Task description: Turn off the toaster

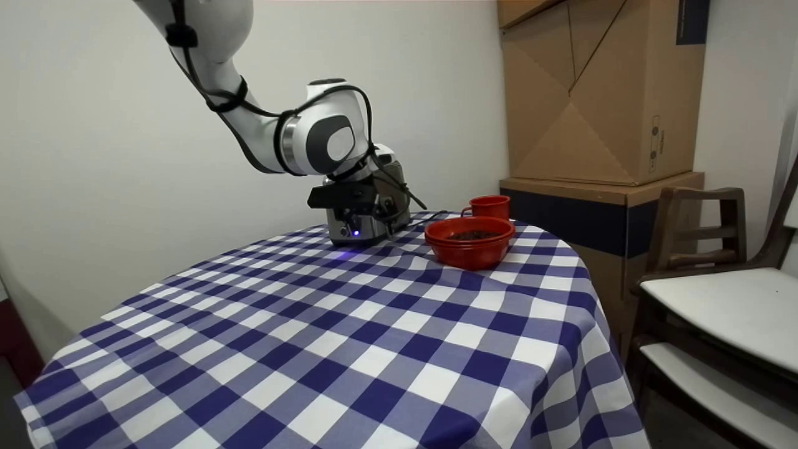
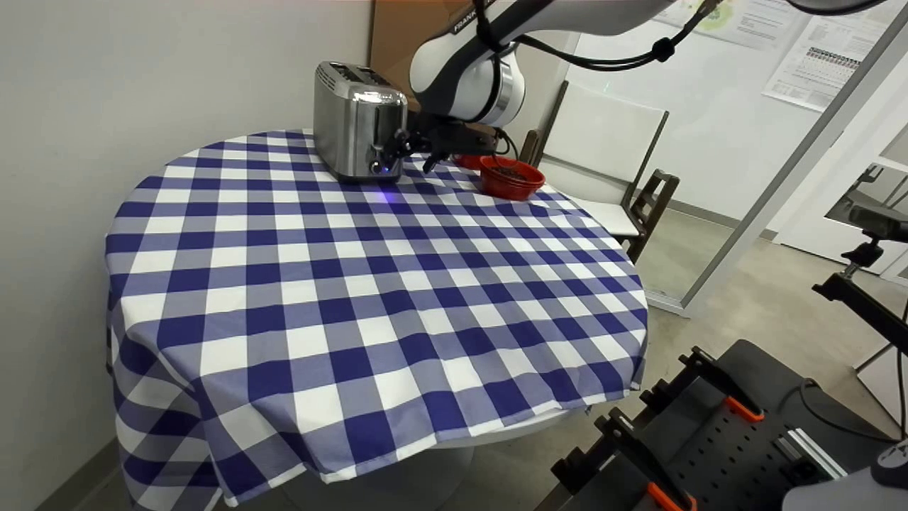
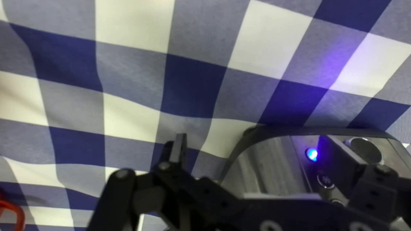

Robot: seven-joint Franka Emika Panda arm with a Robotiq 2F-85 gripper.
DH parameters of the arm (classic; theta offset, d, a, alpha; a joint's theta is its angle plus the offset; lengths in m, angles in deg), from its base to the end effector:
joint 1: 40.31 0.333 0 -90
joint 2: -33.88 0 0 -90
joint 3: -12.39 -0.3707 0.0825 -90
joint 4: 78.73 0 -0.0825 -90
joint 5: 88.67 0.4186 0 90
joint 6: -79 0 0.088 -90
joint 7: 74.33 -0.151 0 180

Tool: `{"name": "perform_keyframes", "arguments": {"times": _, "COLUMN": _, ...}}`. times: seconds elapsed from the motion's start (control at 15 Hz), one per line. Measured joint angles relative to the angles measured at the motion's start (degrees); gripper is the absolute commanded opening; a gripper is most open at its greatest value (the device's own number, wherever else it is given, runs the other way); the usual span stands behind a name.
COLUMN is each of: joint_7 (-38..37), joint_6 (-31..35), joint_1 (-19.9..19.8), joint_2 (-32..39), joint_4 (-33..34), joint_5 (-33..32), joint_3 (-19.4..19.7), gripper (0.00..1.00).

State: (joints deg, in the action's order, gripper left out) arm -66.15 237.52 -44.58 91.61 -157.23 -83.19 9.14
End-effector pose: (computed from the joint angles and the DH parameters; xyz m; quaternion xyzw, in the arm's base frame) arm 0.8449 -0.0292 0.1103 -0.9801 -0.0034 -0.1962 0.0311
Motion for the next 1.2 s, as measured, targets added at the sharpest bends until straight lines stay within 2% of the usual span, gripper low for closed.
{"name": "perform_keyframes", "arguments": {"times": 0.47, "joint_7": 0.6, "joint_6": -1.0, "joint_1": 0.0, "joint_2": 0.9, "joint_4": 1.1, "joint_5": -0.5, "joint_3": -0.3, "gripper": 1.00}}
{"name": "perform_keyframes", "arguments": {"times": 0.8, "joint_7": -4.0, "joint_6": -15.2, "joint_1": -0.5, "joint_2": -0.1, "joint_4": 3.3, "joint_5": -0.1, "joint_3": -0.1, "gripper": 1.00}}
{"name": "perform_keyframes", "arguments": {"times": 1.0, "joint_7": -6.4, "joint_6": -24.2, "joint_1": -1.3, "joint_2": -3.0, "joint_4": 3.8, "joint_5": 2.0, "joint_3": -0.2, "gripper": 1.00}}
{"name": "perform_keyframes", "arguments": {"times": 1.2, "joint_7": -7.1, "joint_6": -28.7, "joint_1": -2.1, "joint_2": -8.1, "joint_4": 1.7, "joint_5": 4.0, "joint_3": -0.2, "gripper": 1.00}}
